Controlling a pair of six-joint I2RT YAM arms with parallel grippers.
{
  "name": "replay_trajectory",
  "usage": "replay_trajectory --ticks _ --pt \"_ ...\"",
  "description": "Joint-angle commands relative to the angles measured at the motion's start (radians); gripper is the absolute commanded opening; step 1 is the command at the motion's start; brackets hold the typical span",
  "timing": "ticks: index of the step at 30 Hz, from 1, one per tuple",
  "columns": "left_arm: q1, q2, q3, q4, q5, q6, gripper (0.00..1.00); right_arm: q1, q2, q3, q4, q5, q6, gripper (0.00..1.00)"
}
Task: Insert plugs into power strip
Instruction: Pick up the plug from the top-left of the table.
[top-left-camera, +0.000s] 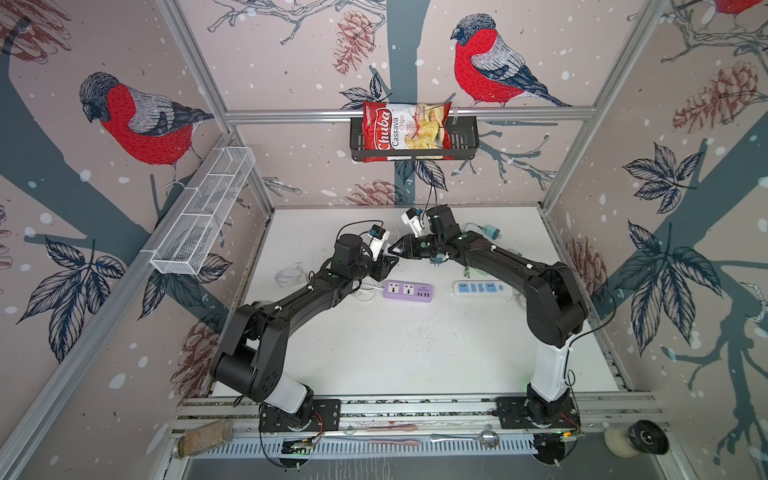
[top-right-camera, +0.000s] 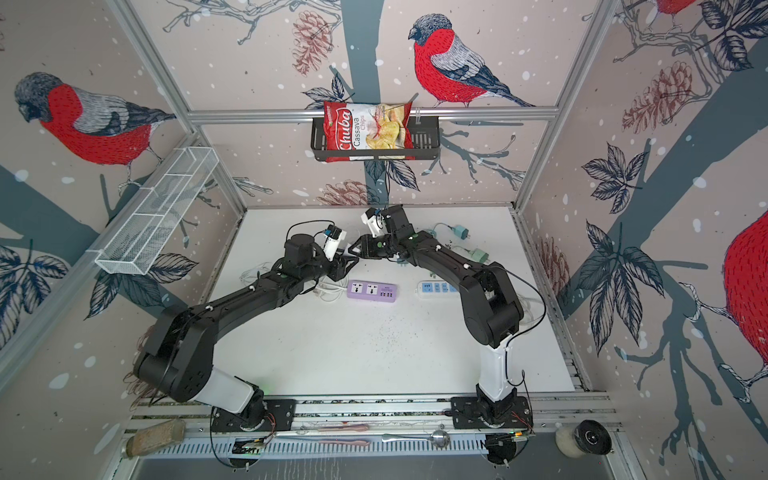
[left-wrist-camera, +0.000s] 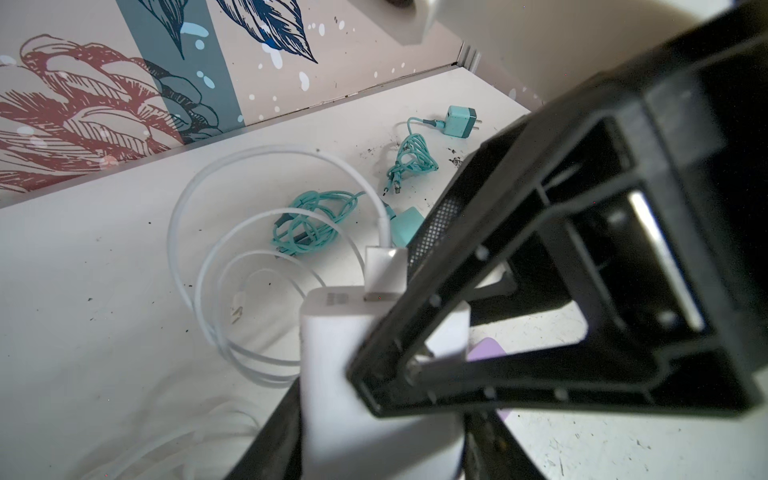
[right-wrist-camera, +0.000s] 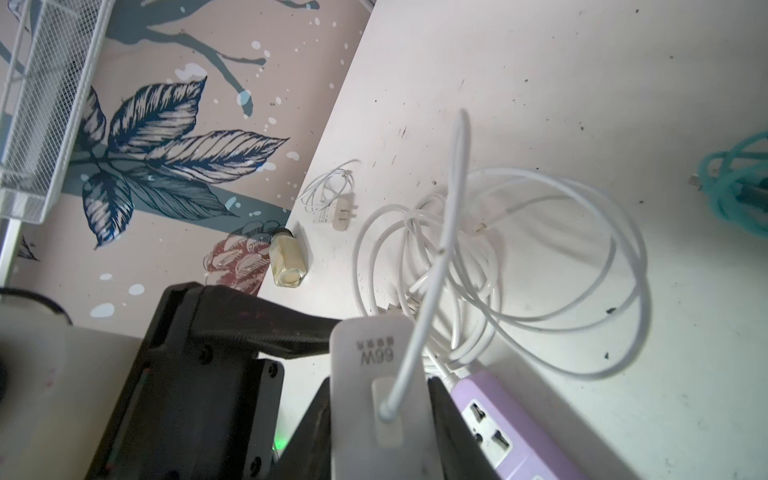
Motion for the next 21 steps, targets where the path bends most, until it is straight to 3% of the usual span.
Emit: replay_trajectory --ticks 1,11,13,21 --pt "-0.002 0.002 0.009 0.051 0.003 0.011 0.00 0.005 -0.004 -0.003 0.016 -0.043 0.001 0.30" --pt "-0.002 0.010 0.024 0.032 -0.019 -0.003 0.01 0.007 -0.019 -0.017 0.003 -0.007 -0.011 0.07" --pt "-0.002 0.010 0.028 0.024 -0.020 -0.013 0.10 0.008 -0.024 -0.013 -0.007 0.028 -0.016 0.03" --pt "-0.002 0.008 0.049 -0.038 0.003 -0.026 0.27 0.000 -0.024 0.001 -0.001 0.085 -0.020 0.01"
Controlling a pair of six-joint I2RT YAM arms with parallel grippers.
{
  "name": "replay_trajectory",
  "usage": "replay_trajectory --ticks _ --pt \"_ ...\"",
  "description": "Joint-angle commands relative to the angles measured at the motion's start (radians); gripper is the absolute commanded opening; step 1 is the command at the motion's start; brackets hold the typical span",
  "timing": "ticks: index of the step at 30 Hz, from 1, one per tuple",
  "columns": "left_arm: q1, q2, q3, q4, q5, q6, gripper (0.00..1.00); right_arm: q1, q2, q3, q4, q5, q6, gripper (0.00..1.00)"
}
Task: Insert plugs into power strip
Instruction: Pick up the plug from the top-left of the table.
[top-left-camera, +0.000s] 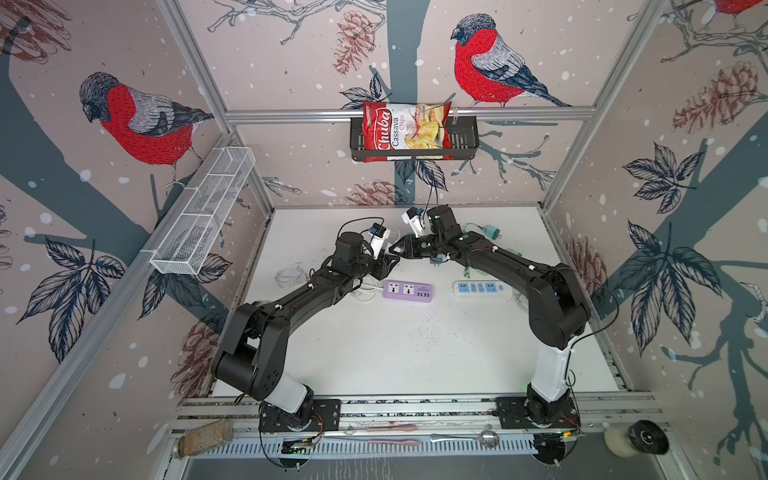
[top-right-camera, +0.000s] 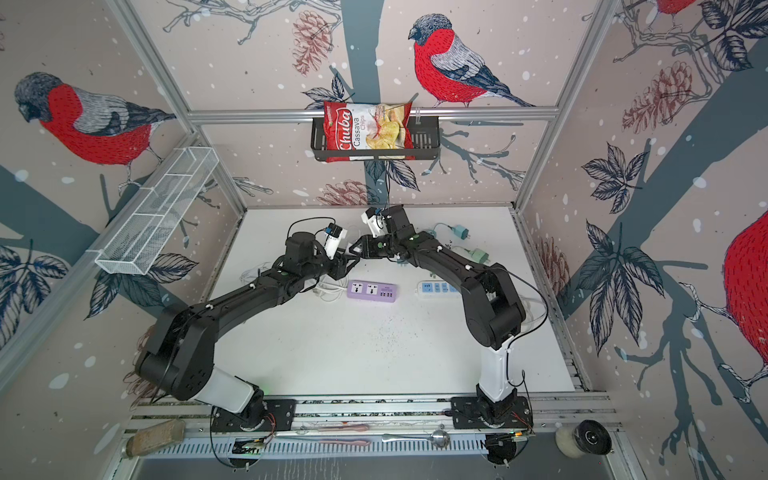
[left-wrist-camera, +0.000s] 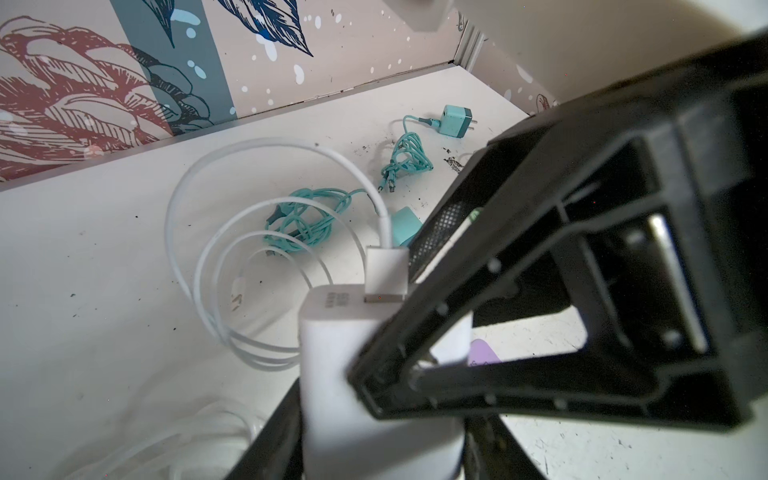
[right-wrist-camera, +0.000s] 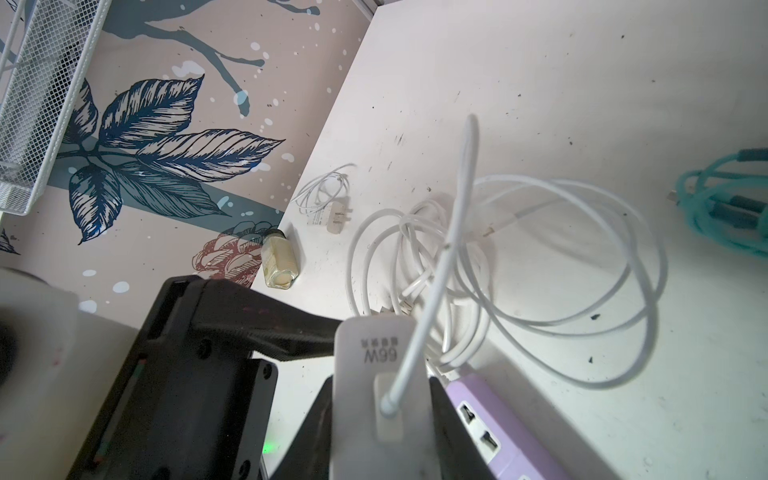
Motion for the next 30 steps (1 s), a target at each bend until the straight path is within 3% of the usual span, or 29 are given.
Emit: replay_trajectory --ticks 1,7,20,23,30 --pt "-0.002 0.000 0.018 -0.007 0.003 -0.003 0.29 -0.002 -0.007 0.017 -0.008 0.061 -0.005 0.01" --pt "-0.002 -0.028 0.012 -0.049 0.000 -0.013 0.45 -0.008 0.015 0.041 -0.012 0.098 -0.009 0.01" --pt "-0.002 -0.042 0.020 -0.100 0.041 -0.001 0.57 0.004 0.051 0.076 0.013 0.106 0.008 0.01" --pt "-0.002 -0.051 0.018 -0.102 0.057 -0.003 0.75 0.008 0.041 0.076 0.029 0.109 0.012 0.00" --pt "-0.002 -0.065 0.018 -0.103 0.063 -0.009 0.80 0.016 0.042 0.088 0.046 0.122 0.018 0.00"
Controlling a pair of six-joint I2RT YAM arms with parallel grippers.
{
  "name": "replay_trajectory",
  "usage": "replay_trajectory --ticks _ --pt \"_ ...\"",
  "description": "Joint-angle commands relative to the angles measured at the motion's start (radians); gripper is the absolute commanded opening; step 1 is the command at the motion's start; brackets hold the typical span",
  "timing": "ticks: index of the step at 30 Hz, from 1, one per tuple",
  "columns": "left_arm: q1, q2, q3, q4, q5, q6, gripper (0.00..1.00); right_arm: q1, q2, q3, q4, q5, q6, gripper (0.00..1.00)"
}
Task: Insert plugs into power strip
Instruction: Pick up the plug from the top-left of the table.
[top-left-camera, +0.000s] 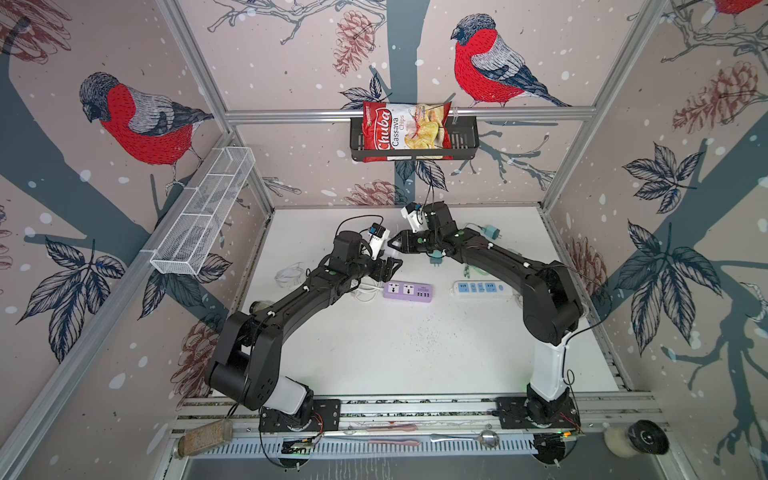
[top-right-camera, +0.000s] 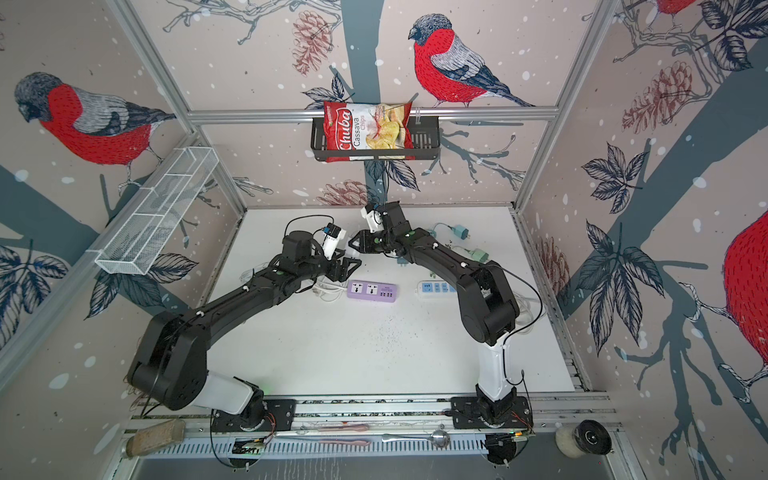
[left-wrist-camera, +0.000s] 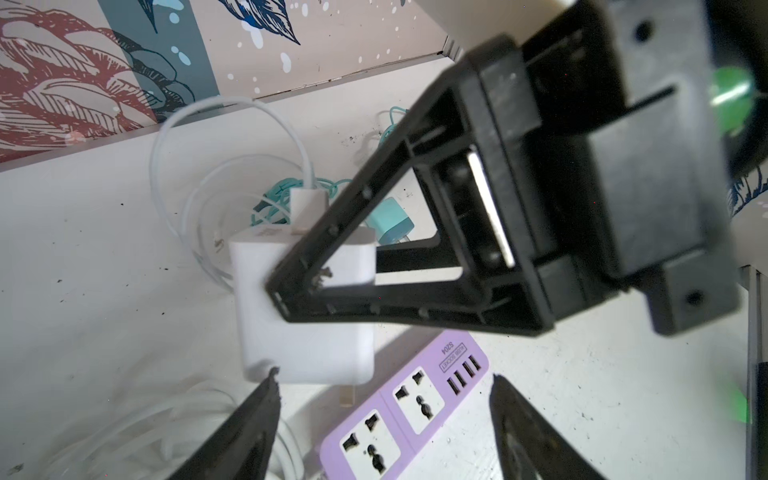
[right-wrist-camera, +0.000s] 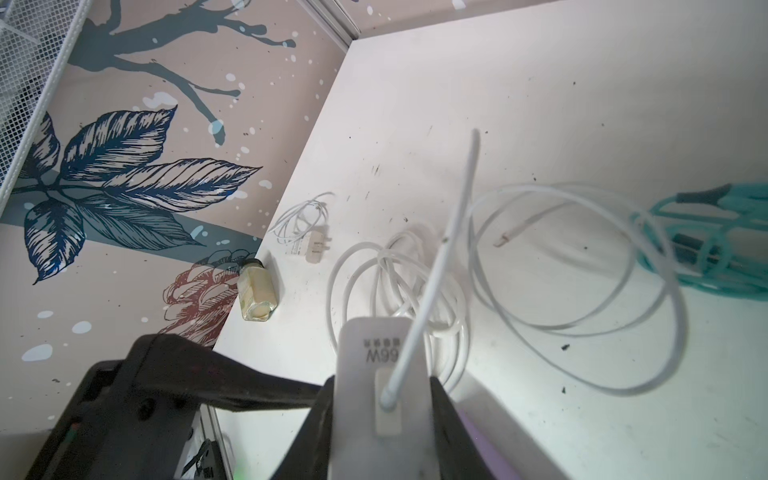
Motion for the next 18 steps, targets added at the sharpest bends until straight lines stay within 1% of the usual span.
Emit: replay_trajectory --ticks 1,5,8,9,14,16,18 --pt "-0.001 -0.016 0.004 -0.014 0.014 -0.001 0.81 0.004 -0.006 0.009 0.039 0.036 0.008 0.01" --pt "-0.001 -0.070 -0.016 -0.048 -0.065 -0.008 0.88 0.016 -0.029 -0.008 0.008 0.129 -0.019 0.00" --pt "0.000 -0.133 -0.054 -0.058 -0.179 -0.028 0.98 0.043 -0.059 -0.037 -0.016 0.243 -0.040 0.00" --pt "-0.001 -0.156 -0.072 -0.051 -0.234 -0.055 0.98 0.055 -0.065 -0.048 -0.024 0.280 -0.046 0.00" --pt "0.000 -0.260 -0.174 0.016 -0.360 -0.092 0.98 0.111 -0.083 -0.110 -0.045 0.461 -0.030 0.00" --pt "0.000 -0.306 -0.207 0.029 -0.451 -0.128 0.98 0.138 -0.099 -0.149 -0.032 0.545 -0.017 0.00" --pt "0.001 -0.348 -0.232 0.029 -0.501 -0.140 0.98 0.155 -0.111 -0.189 -0.008 0.585 0.008 0.00"
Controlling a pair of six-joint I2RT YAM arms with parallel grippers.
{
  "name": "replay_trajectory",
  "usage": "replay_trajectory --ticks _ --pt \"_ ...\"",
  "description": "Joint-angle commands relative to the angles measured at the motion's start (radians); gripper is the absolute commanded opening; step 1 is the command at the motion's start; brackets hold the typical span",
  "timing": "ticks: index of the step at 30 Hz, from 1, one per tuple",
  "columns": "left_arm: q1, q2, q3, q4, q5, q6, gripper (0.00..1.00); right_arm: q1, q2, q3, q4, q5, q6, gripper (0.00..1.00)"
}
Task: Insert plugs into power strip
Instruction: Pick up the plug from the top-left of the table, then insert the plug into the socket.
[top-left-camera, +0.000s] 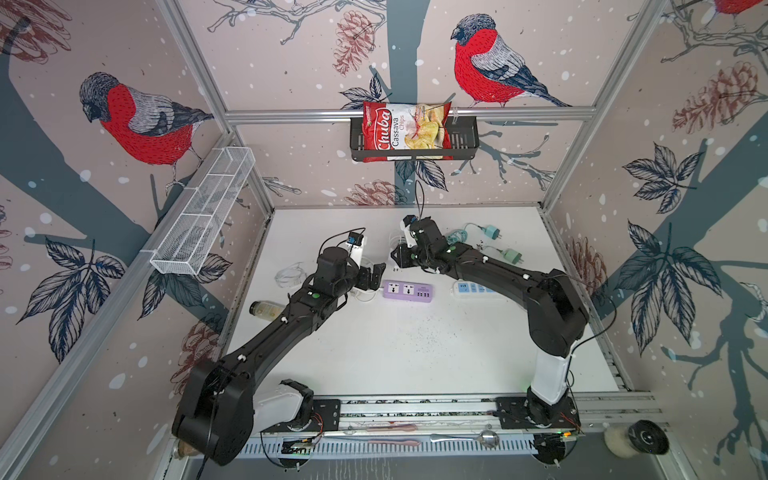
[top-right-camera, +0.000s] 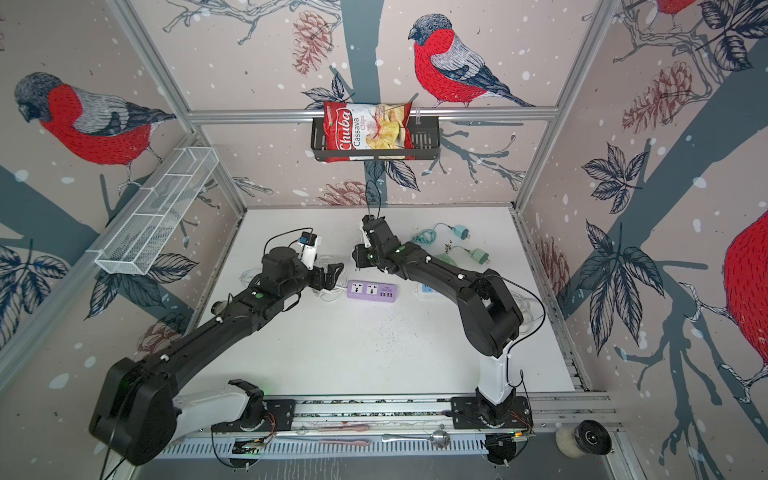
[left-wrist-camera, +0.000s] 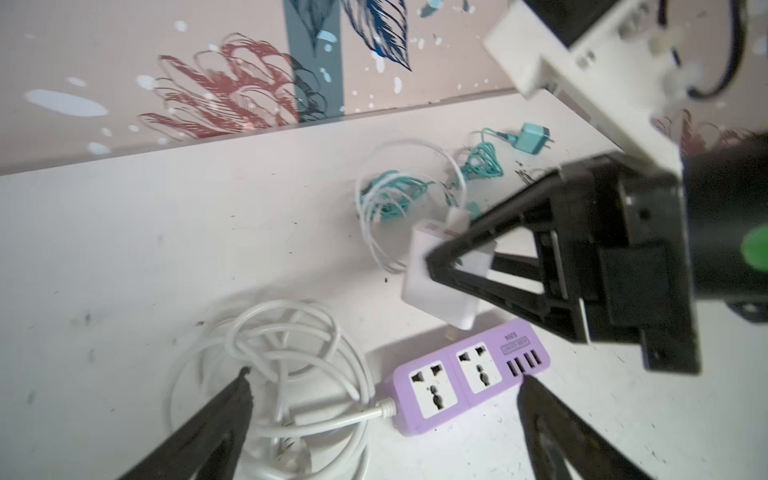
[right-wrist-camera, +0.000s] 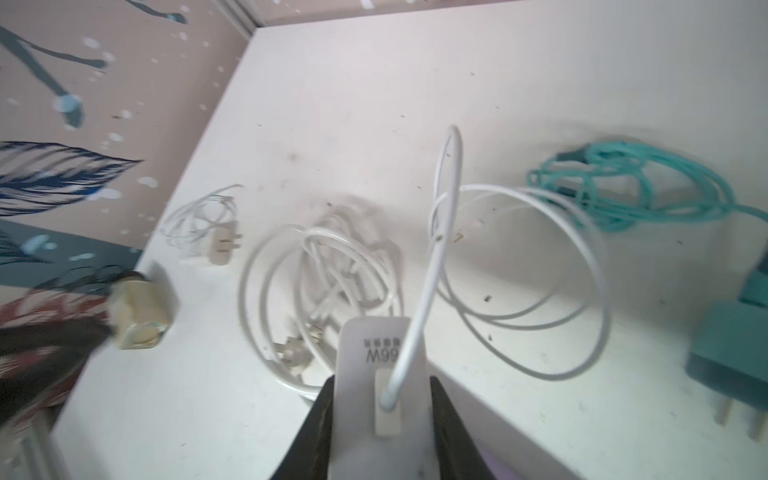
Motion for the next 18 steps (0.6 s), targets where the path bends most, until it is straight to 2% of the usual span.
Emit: replay_trajectory --ticks 1,8,18 --pt "0.001 -0.056 -0.028 0.039 -0.166 -0.056 0.98 0.023 -0.024 -0.046 0.040 0.138 0.035 0.00" --pt "0.003 -0.109 -0.067 0.023 -0.255 -0.129 0.98 0.069 0.000 -0.085 0.060 0.216 0.091 0.00" --pt "0.003 -0.121 -0.129 0.052 -0.241 -0.236 0.98 0.120 0.059 -0.064 0.080 0.342 0.161 0.00"
